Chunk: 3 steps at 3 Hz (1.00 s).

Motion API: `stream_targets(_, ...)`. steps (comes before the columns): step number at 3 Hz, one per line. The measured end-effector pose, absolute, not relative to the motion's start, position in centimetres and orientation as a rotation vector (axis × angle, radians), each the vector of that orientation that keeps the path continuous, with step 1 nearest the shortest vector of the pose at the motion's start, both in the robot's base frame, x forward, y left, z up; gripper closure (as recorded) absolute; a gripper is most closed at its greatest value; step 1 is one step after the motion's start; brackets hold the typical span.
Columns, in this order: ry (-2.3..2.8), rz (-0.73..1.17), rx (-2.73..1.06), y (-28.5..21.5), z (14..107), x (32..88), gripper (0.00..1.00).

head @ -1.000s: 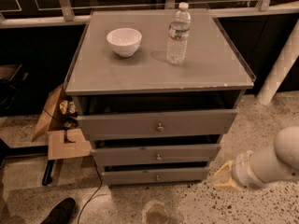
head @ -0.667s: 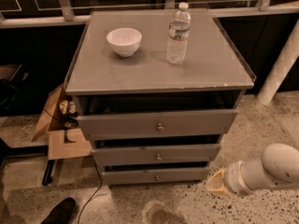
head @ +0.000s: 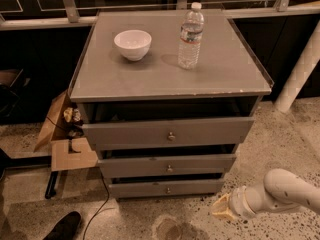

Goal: Open bottom drawer

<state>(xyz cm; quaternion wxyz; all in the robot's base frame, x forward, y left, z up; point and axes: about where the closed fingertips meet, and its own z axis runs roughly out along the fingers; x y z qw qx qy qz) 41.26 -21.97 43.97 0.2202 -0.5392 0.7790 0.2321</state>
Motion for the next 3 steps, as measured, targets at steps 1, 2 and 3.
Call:
stream_targets(1, 2.154, 0.642, -1.491, -22.0, 44.0, 41.3, 1.0)
stream_targets(2, 2.112, 0.615, -1.492, -21.8, 41.0, 41.7, 1.0)
stream_targets(3, 2.008, 0.523, -1.52, -21.1, 35.8, 43.5, 1.0)
